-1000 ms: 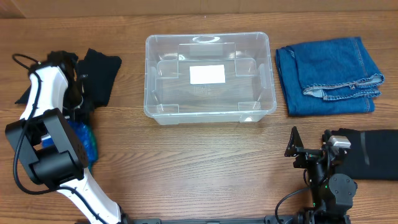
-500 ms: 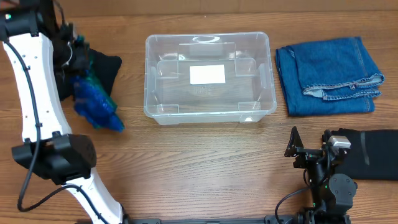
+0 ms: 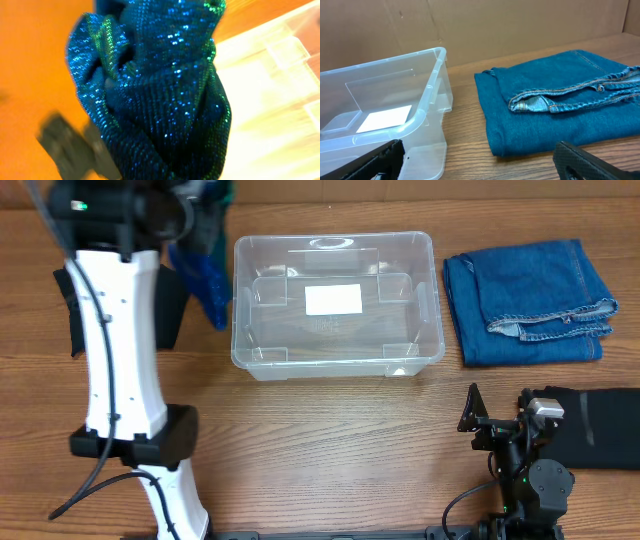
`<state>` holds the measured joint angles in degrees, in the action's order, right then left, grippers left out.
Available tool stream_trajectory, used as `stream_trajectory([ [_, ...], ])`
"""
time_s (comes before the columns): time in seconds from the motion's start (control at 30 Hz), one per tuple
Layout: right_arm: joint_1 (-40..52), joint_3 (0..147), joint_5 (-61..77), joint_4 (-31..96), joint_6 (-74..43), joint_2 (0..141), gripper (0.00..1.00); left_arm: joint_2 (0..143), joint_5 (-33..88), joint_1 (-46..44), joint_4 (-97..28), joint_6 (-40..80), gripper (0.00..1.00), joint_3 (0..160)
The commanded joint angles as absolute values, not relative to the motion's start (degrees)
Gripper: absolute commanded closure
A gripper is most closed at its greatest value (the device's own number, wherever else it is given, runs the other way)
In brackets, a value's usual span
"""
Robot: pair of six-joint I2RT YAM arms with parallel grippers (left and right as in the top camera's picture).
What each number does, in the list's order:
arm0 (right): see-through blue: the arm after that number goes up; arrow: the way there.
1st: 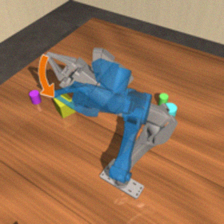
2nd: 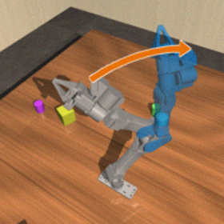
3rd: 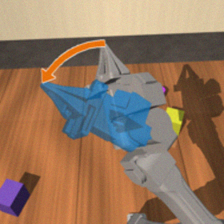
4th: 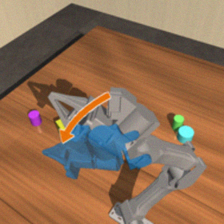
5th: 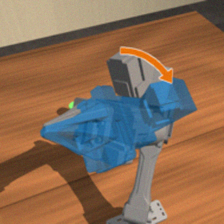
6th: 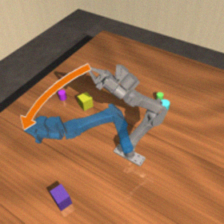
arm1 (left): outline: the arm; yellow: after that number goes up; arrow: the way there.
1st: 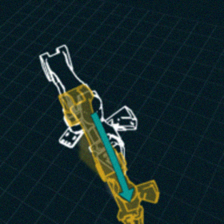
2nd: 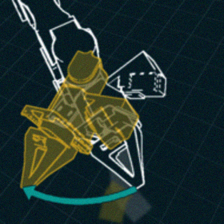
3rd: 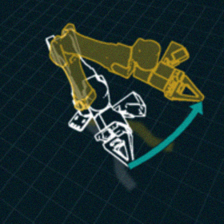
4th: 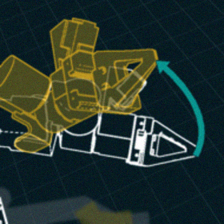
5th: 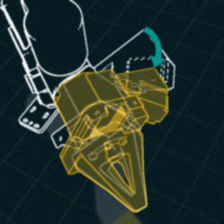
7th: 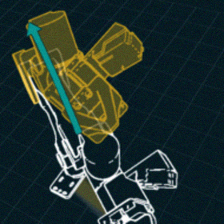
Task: Pack container
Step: 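Carry the blue cloth with the left gripper over the clear bin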
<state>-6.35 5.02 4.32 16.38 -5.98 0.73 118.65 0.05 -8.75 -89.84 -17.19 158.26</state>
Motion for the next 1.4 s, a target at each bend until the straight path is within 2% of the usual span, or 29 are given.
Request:
stream_trajectory([
  [0.0,-6.5,5.0,4.6,16.1,-6.0,0.3,0.0,118.2,-10.2,-16.1,-84.9,-30.8,0.96,160.5],
  [0.17,-6.5,5.0,4.6,16.1,-6.0,0.3,0.0,118.6,-18.6,-25.7,-77.0,-42.4,0.96,160.1],
  [0.37,-6.5,5.0,4.6,16.1,-6.0,0.3,0.0,121.7,-18.9,-31.6,-76.6,-54.4,0.96,159.8],
  [0.73,-6.5,5.0,4.6,16.1,-6.0,0.3,0.0,131.1,-17.5,-32.9,-82.8,-59.0,0.96,159.3],
  [1.37,-6.5,5.0,4.6,16.1,-6.0,0.3,0.0,133.7,-14.8,-30.1,-79.4,-83.8,0.96,150.0],
])
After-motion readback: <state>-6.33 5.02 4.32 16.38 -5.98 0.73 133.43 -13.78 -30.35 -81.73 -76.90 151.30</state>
